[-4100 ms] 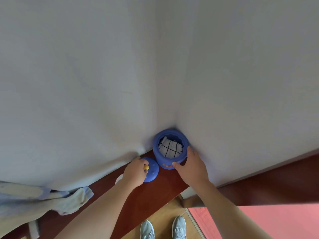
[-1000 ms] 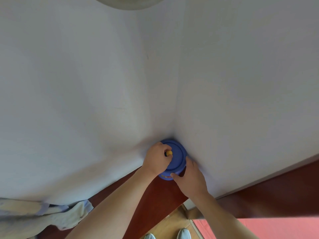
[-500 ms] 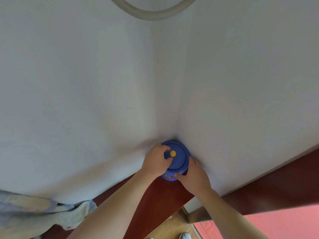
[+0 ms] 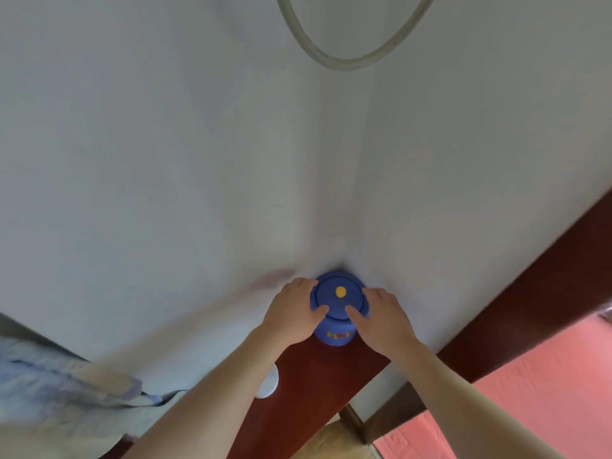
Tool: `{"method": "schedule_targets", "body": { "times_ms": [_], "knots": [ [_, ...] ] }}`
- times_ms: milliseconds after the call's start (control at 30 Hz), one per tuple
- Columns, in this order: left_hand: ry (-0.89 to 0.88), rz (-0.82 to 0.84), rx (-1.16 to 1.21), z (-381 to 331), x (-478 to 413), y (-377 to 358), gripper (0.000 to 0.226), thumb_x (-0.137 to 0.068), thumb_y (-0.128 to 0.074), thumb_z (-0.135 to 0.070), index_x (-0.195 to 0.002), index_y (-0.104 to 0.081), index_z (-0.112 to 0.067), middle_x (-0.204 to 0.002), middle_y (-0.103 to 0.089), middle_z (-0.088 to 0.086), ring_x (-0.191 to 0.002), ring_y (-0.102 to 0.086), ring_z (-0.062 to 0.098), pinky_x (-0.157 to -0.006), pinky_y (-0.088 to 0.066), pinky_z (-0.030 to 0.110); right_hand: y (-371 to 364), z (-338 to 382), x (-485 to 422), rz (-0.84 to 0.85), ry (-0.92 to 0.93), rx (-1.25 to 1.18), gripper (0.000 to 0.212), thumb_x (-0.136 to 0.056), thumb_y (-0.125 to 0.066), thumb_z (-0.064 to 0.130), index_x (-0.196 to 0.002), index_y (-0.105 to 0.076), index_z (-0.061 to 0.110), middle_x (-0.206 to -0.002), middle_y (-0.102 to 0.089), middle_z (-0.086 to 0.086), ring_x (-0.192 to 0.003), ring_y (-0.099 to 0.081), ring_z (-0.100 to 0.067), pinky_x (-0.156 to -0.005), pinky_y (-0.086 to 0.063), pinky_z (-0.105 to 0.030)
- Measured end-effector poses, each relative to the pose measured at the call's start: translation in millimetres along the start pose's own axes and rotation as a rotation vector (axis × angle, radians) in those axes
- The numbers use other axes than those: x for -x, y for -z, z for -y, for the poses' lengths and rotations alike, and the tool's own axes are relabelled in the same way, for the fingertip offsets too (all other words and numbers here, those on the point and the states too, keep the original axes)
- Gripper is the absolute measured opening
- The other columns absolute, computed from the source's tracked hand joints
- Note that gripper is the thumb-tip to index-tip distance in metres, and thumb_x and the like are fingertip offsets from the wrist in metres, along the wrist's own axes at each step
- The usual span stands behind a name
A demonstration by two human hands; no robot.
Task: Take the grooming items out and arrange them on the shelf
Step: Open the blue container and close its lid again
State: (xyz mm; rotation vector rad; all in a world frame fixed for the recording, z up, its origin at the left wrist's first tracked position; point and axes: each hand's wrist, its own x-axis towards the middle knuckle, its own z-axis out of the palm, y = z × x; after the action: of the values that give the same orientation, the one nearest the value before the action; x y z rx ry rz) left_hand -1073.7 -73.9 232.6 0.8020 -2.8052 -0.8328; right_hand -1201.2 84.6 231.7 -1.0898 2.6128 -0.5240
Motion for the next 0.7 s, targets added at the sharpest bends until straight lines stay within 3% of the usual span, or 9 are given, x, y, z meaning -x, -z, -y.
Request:
{"method": "schedule_targets", "body": {
  "times_ms": [167, 367, 700],
  "knots": [
    [-0.039, -0.031, -0.124, -9.8, 28.3, 25.7, 0.051, -0.098, -0.050, -0.039, -0.142, -0.042, -0.014, -0.143, -0.046, 0.006, -0.130, -0.043, 0.026, -0.106, -0.038, 0.038, 17.2, 16.7, 13.9, -0.022, 0.080, 0.080, 0.057, -0.100, -0.038, 0.044, -0.146, -0.035, 0.012, -0.146, -0.040, -0.003, -0.133, -0.035, -0.020, -0.108, -0.031, -0.028],
    [0.029, -0.091, -0.216, -24.4, 71.7, 49.1, 0.061, -0.100, -0.045, -0.042, -0.151, -0.030, -0.013, -0.154, -0.035, 0.008, -0.139, -0.036, 0.026, -0.113, -0.032, 0.037, 41.7, 31.5, 36.2, 0.026, 0.171, 0.143, 0.055, -0.101, -0.034, 0.039, -0.150, -0.028, 0.015, -0.153, -0.031, 0.000, -0.137, -0.032, -0.019, -0.110, -0.028, -0.030],
    [0.190, -0.253, -0.331, -72.5, 168.1, 35.4, 0.046, -0.101, -0.038, -0.037, -0.136, -0.048, -0.008, -0.138, -0.049, 0.007, -0.127, -0.045, 0.026, -0.106, -0.037, 0.040, 66.9, 18.4, 111.4, -0.017, 0.332, 0.163, 0.057, -0.098, -0.037, 0.035, -0.149, -0.029, 0.012, -0.145, -0.042, -0.002, -0.131, -0.038, -0.021, -0.108, -0.033, -0.032]
  ]
}}
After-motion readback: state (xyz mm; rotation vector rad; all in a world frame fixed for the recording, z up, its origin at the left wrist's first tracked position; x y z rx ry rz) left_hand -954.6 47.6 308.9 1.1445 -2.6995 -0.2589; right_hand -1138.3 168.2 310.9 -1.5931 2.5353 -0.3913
